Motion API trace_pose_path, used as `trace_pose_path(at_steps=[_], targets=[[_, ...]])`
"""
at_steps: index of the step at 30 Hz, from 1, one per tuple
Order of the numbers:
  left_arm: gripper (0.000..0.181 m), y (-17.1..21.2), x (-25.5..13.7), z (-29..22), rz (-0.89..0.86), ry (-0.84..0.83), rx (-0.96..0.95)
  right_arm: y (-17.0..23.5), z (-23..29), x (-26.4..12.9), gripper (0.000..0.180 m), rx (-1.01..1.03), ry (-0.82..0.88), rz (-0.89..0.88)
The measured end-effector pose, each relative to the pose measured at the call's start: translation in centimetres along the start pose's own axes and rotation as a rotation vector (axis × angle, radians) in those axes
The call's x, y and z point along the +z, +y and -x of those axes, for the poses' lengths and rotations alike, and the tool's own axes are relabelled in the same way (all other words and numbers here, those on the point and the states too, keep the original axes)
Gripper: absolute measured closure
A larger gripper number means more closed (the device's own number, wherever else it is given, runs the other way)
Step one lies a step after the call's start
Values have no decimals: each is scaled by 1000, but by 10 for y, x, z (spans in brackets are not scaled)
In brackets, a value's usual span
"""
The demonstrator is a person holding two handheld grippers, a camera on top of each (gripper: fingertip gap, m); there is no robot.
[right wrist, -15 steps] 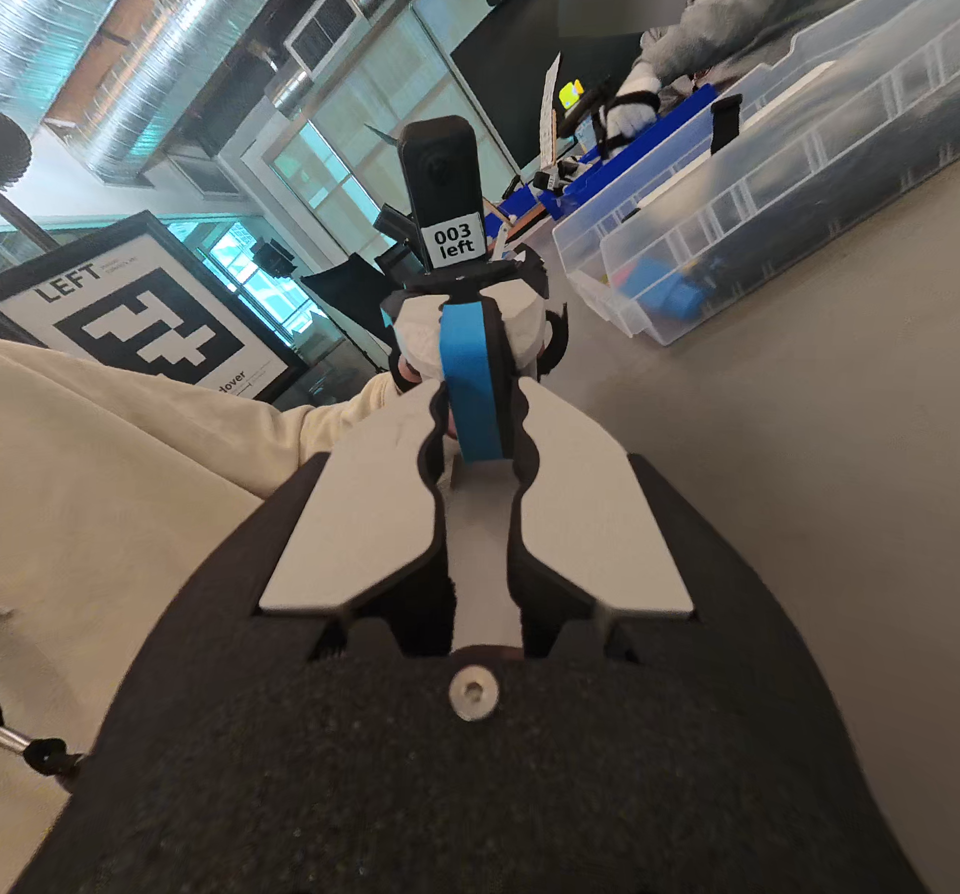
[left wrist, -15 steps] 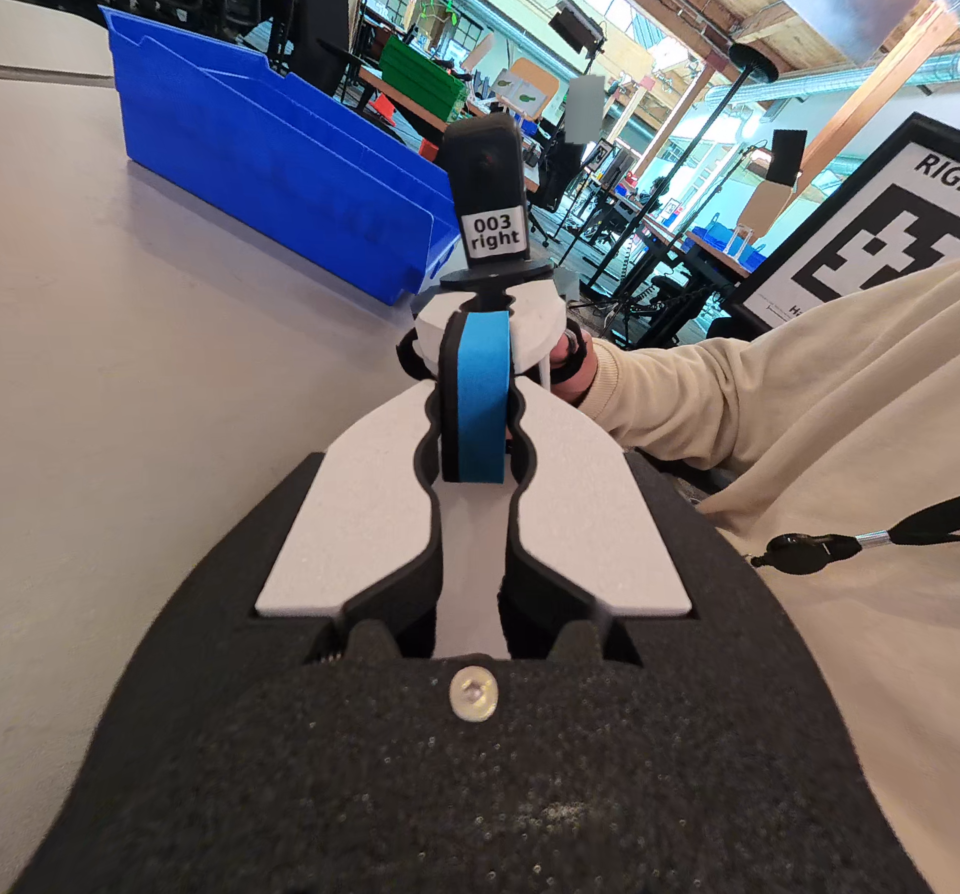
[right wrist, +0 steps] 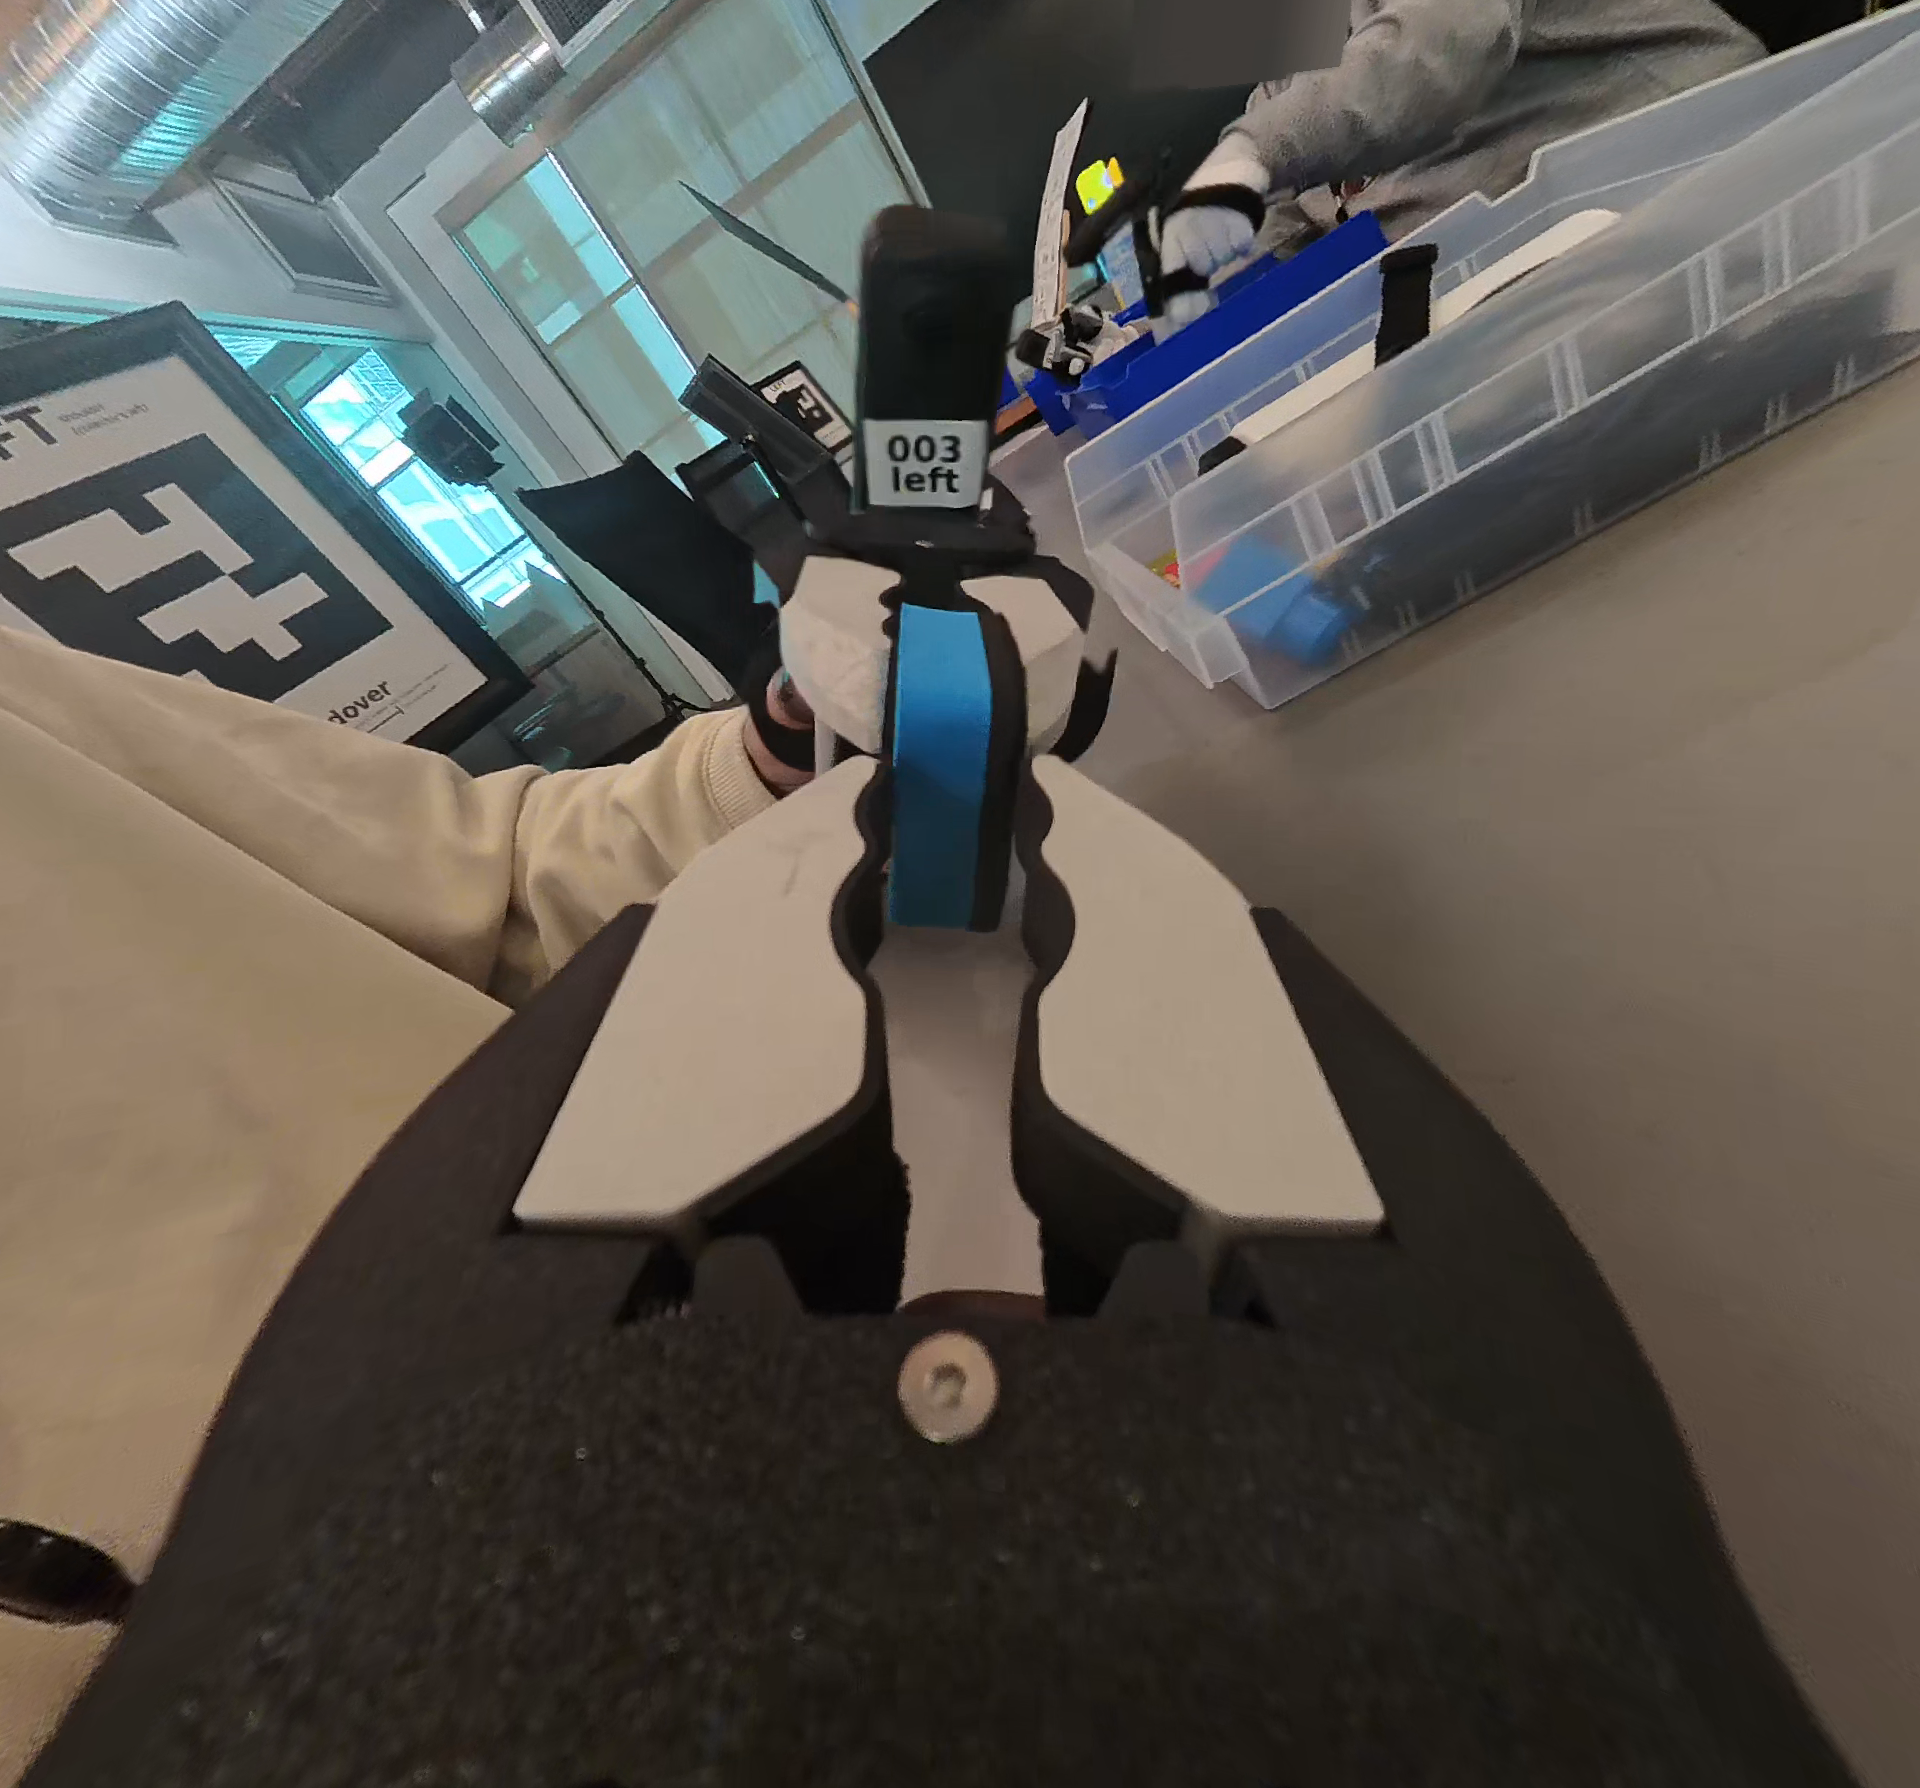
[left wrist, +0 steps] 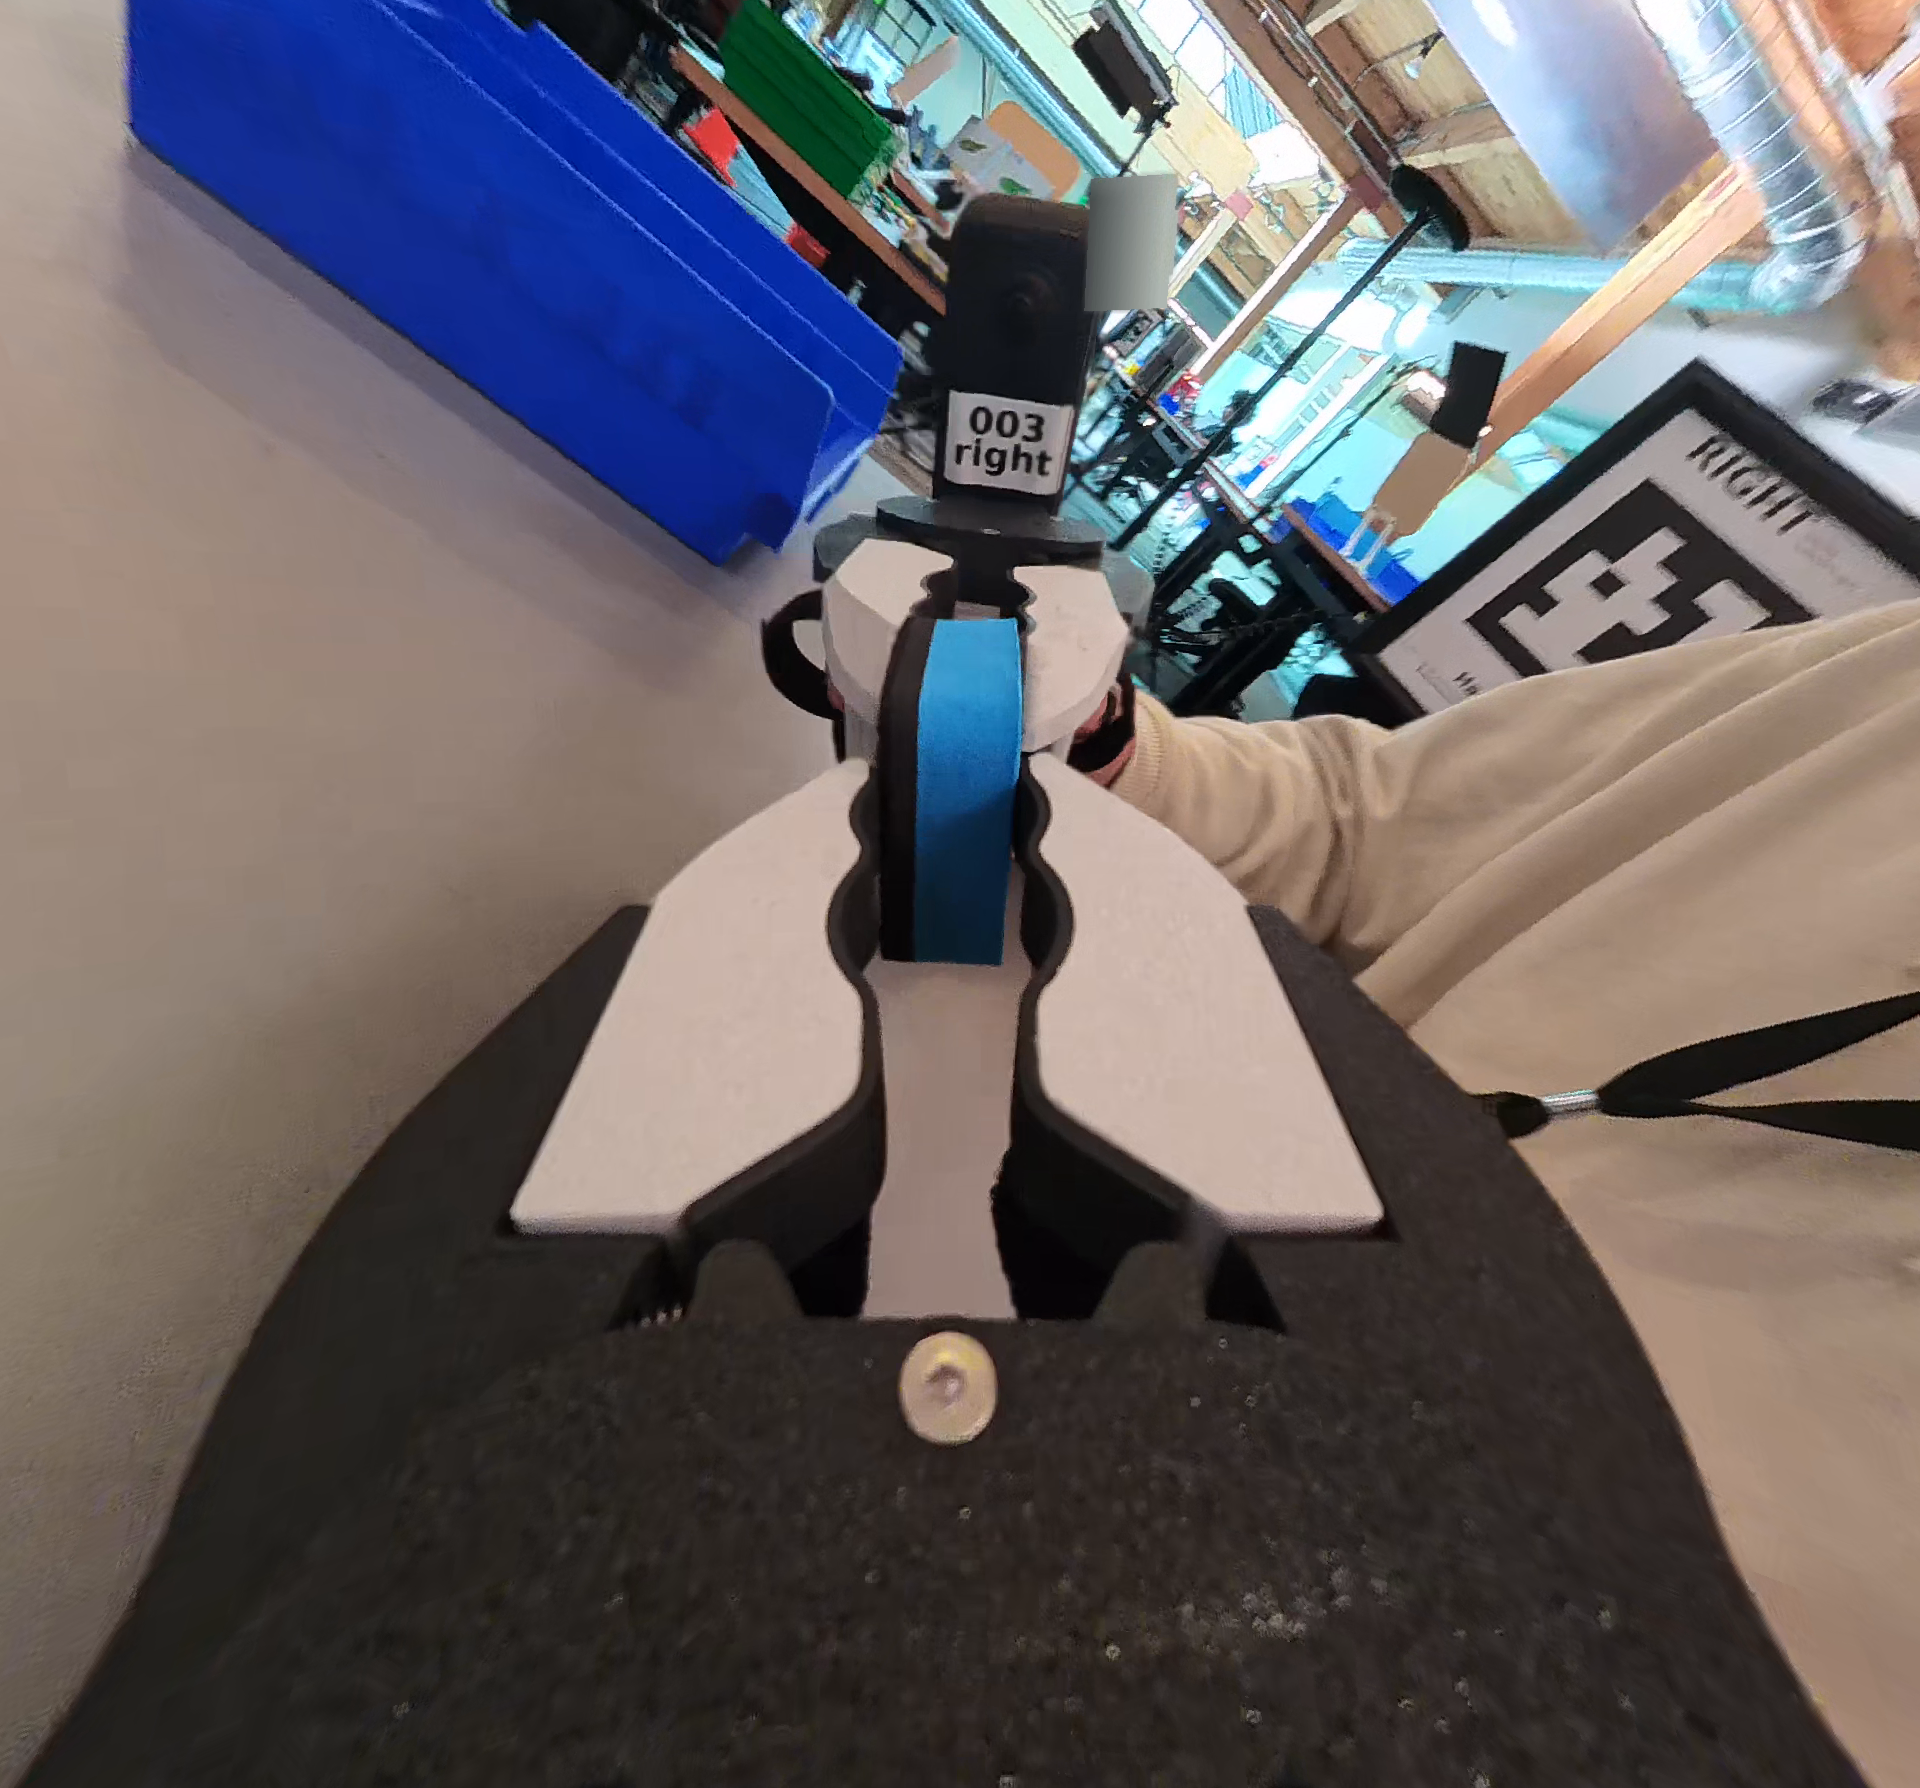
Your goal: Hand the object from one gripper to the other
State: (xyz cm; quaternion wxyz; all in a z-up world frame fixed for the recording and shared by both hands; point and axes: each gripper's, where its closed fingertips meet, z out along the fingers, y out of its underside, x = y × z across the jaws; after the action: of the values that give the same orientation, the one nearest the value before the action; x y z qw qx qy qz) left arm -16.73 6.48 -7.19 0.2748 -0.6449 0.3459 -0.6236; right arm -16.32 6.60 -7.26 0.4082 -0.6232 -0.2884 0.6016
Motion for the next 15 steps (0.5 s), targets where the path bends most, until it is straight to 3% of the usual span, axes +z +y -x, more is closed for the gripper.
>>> trace_pose_path(at_steps=[2,4,8,11,15], targets=[[159,-1,0,1,-1,13,-37,0,0,0,155,-34,19,1],[159,-5,-2,3,-15,2,-77,0,-4,0,128,-146,82,12],[159,-7,-4,5,-9,11,-252,14,-12,-4,102,-590,263,167],[159,7,-1,8,55,37,-412,22,-10,-3,102,-894,359,236],[159,24,7,9,91,103,-555,31,-1,1,111,-1046,368,235]])
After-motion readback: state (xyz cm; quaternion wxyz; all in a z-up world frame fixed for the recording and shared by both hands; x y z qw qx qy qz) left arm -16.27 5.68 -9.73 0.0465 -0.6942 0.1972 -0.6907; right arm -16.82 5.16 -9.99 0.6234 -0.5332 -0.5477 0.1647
